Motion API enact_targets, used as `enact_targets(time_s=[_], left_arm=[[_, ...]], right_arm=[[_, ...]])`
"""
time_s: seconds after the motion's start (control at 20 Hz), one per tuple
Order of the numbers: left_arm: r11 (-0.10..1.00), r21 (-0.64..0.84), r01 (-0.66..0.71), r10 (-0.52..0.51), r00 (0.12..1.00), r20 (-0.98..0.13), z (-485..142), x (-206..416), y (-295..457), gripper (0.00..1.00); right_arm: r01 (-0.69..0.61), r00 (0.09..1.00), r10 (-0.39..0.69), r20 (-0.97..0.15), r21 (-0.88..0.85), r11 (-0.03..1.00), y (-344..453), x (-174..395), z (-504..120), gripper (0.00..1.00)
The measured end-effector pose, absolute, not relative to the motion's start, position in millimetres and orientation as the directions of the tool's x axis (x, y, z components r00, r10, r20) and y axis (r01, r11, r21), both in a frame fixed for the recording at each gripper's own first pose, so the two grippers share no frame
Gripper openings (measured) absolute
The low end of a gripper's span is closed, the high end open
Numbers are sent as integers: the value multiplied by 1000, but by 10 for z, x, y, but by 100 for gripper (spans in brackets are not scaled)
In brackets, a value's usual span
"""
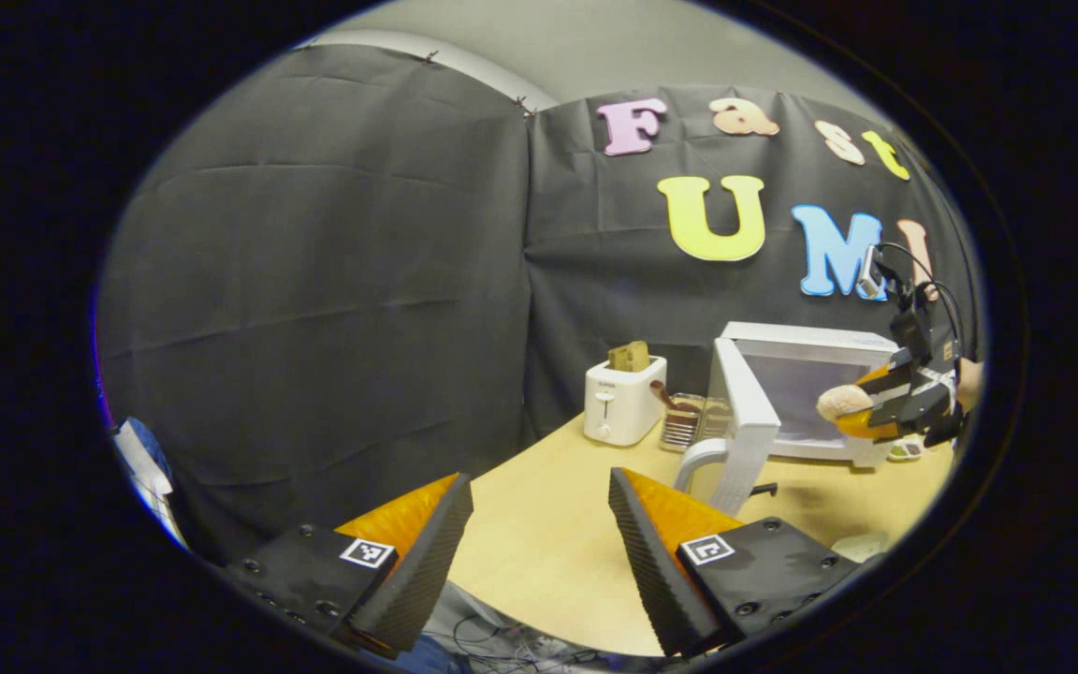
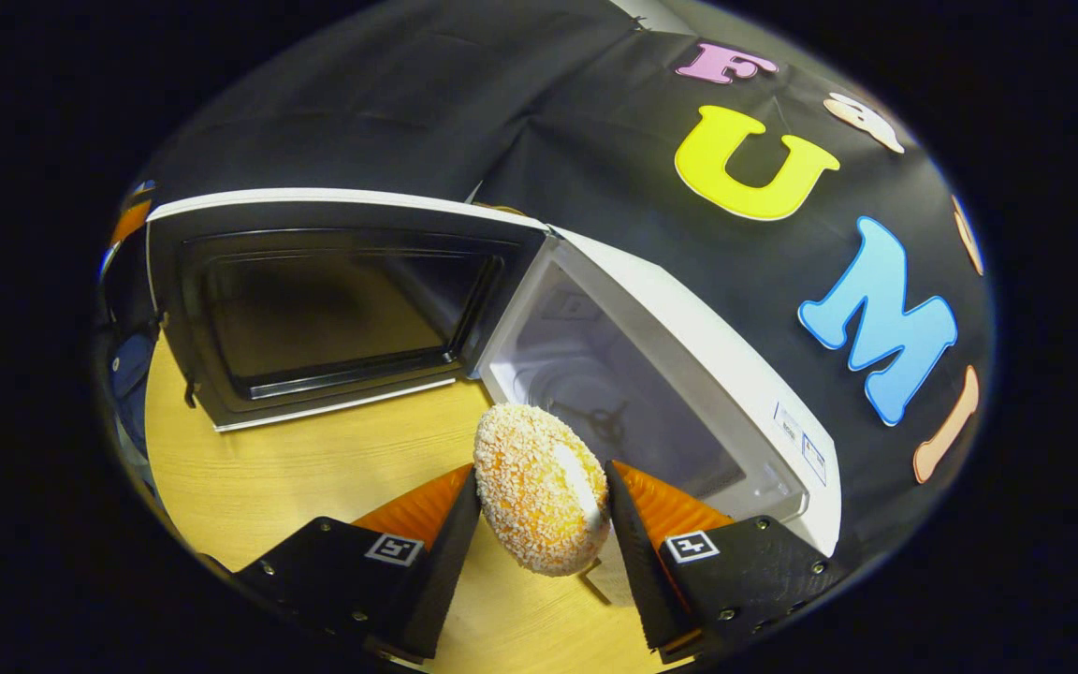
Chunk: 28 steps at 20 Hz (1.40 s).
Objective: Open the microwave oven with the left hand, put the food in, and close the microwave oven.
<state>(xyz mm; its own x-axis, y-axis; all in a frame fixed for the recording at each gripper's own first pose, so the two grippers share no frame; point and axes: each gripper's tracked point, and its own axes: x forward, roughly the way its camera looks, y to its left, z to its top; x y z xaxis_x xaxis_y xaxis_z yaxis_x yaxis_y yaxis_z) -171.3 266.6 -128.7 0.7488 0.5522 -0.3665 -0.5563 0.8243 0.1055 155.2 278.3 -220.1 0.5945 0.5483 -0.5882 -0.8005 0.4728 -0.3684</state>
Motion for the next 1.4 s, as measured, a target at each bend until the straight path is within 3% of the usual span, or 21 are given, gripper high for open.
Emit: enact_targets(time_s=[0.35,1.0,1.2,1.3,1.4], left_arm=[[784,124,-608,601,694,-396,-1332,-2002,2759,95],[699,149,-700,686,597,-416,-1275,-2454,2863,97],[716,165,-679,676,614,-408,-1243,-2368,2833,96],[732,162,-661,661,634,-401,-1231,-2242,2797,94],[753,156,-639,640,658,-397,-1238,-2130,2763,94]], right_arm=[[-755,655,538,-531,-486,439,3103,1955,-2432,79],[-633,773,450,-447,-595,496,3344,2698,-2955,79],[-623,781,430,-452,-609,492,3290,2731,-3028,82],[-604,794,436,-424,-634,483,3277,2730,-2925,94],[-611,789,445,-424,-616,497,3256,2621,-2833,98]])
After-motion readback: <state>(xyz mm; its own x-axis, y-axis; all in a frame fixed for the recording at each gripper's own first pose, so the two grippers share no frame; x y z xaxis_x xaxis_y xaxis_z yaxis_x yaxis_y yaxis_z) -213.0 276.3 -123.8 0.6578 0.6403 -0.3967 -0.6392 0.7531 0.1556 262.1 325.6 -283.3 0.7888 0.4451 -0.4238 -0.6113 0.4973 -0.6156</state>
